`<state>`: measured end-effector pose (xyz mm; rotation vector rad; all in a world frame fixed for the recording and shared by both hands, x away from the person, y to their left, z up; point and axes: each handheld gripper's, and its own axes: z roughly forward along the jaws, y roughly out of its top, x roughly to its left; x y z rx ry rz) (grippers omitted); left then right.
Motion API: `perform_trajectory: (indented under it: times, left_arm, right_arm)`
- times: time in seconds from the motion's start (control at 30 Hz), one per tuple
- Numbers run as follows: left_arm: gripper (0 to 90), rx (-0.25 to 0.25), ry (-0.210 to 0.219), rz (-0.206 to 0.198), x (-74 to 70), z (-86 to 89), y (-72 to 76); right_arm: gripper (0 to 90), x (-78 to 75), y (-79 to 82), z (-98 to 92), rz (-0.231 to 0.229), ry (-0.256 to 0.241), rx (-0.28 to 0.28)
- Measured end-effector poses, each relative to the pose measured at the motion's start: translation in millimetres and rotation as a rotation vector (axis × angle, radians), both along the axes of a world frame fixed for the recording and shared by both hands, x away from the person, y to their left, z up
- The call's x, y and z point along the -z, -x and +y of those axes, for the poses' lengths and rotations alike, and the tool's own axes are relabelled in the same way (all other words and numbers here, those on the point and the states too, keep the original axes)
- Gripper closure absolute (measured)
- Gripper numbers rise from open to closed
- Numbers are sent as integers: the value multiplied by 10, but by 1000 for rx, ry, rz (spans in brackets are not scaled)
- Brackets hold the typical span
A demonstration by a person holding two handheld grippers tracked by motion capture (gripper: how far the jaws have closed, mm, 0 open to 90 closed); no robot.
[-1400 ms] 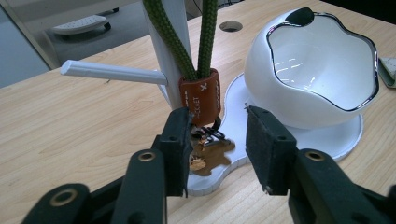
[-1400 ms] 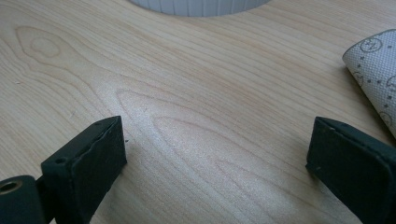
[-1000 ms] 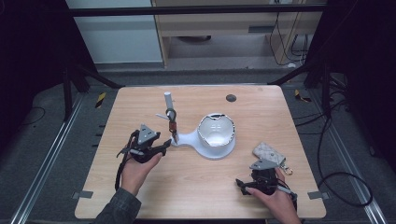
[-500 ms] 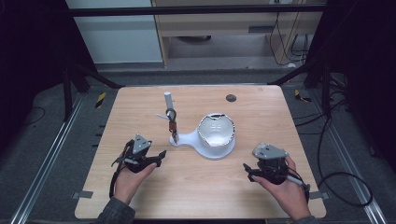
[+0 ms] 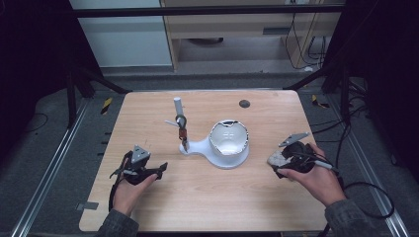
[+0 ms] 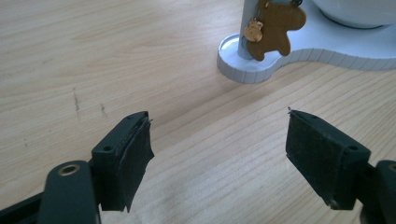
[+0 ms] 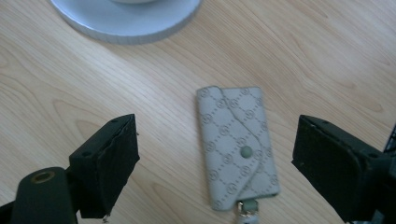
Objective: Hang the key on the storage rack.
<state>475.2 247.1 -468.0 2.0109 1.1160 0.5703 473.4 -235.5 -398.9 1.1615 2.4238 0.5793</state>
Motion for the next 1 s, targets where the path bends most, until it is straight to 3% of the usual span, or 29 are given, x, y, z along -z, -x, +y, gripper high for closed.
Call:
perform_trajectory:
  times: [0.33, 0.47, 0.73, 1.0]
  left_arm:
    - [204, -19, 1, 40, 58, 74, 12]
    - [200, -28, -2, 53, 91, 103, 3]
    - [186, -37, 7, 59, 107, 114, -3]
    - [172, -51, 3, 70, 123, 136, -10]
  right_arm:
    - [188, -136, -170, -194, 69, 7, 4]
    - [200, -149, -214, -253, 124, 12, -15]
    - [236, -87, -244, -336, 135, -2, -5]
    - [244, 136, -323, -385, 197, 7, -17]
